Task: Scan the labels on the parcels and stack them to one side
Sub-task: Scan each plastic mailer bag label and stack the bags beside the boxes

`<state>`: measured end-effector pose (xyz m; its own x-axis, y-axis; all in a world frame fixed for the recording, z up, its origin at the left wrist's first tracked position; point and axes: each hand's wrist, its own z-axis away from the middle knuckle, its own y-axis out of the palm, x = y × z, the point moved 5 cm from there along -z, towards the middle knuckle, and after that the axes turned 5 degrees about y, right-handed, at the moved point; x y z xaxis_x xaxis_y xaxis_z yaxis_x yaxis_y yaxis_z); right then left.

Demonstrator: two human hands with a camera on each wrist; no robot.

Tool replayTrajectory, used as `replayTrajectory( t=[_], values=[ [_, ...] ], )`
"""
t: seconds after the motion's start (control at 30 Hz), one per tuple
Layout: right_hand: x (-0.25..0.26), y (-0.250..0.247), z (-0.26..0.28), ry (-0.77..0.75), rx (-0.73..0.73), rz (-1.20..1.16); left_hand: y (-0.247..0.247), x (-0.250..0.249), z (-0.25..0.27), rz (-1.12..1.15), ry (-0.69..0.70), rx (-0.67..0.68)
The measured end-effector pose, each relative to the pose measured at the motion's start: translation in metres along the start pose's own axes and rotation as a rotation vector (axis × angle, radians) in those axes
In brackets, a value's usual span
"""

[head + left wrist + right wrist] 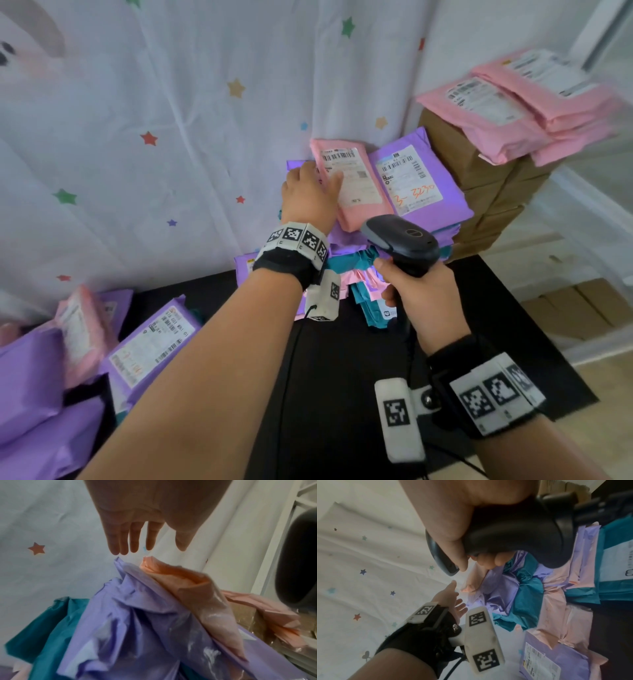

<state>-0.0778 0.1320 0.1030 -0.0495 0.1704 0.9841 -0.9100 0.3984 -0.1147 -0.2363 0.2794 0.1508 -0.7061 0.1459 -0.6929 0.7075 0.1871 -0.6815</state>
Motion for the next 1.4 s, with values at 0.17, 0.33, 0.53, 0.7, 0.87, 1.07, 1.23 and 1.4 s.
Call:
replayTrajectory(
  t=[0.17, 0.33, 0.53, 0.7, 0.87, 1.07, 1.23, 1.4],
  values=[
    [-0.008, 0.027, 0.017, 0.019, 0.006, -0.013, -0.028, 0.047, 0.033, 0.065, 0.022, -0.068],
    [-0.034, 0.080, 0.040, 0.058, 0.114, 0.017, -0.058, 0.151, 0.094, -0.079, -0.135, -0.033],
    [-0.083, 0.141, 0.065, 0.204, 0.220, 0.106, -0.093, 0.275, 0.149, -0.446, -0.417, 0.206],
    [-0.097, 0.170, 0.077, 0.259, 0.238, 0.161, -0.116, 0.319, 0.157, -0.610, -0.444, 0.372],
    [-0.099, 0.180, 0.083, 0.286, 0.250, 0.210, -0.122, 0.314, 0.161, -0.581, -0.465, 0.377],
    [-0.089, 0.179, 0.088, 0.272, 0.249, 0.120, -0.122, 0.276, 0.159, -0.117, -0.524, 0.189],
    [-0.072, 0.185, 0.095, 0.221, 0.314, -0.060, -0.100, 0.253, 0.162, 0.370, -0.618, 0.258],
    [-0.065, 0.178, 0.094, 0.178, 0.264, -0.126, -0.098, 0.237, 0.168, 0.429, -0.546, 0.292]
  ],
)
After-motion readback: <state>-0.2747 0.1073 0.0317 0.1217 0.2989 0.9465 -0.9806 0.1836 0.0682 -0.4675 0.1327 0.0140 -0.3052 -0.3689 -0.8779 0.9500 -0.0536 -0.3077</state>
